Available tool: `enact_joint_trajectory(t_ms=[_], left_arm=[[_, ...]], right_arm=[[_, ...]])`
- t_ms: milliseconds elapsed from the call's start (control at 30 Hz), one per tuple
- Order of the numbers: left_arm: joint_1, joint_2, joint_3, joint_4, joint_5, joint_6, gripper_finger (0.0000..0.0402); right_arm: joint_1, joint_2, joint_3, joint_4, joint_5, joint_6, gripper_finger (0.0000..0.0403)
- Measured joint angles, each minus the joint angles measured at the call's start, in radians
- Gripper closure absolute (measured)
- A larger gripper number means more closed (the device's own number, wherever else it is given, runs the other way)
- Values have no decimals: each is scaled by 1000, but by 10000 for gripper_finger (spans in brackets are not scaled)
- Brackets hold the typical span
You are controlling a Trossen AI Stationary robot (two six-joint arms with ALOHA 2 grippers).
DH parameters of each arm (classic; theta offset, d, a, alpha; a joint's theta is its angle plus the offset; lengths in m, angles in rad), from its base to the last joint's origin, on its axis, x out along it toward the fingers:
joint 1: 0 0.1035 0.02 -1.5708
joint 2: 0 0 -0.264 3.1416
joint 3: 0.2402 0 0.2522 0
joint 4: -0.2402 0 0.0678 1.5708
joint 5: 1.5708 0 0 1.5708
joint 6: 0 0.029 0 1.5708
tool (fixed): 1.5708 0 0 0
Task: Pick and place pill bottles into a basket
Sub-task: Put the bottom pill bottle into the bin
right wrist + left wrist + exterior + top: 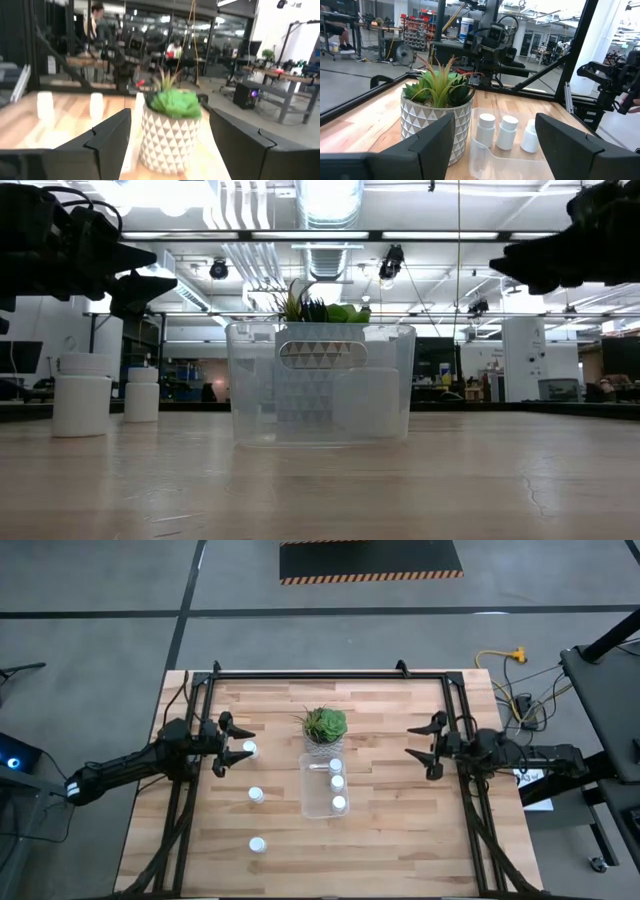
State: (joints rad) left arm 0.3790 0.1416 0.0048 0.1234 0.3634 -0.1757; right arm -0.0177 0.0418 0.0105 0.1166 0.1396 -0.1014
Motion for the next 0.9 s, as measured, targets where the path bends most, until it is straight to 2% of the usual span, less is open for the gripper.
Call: enact_joint_trajectory(t_ms=[200,433,900], left_arm=[[0,0,0,0,0,0,143],[0,0,0,0,0,0,143],[0,0,0,0,0,0,143]], right_arm=[[0,2,0,-90,-2,49,142],[0,15,0,-92,-13,99,142],[0,13,0,-91,-17,100,142]])
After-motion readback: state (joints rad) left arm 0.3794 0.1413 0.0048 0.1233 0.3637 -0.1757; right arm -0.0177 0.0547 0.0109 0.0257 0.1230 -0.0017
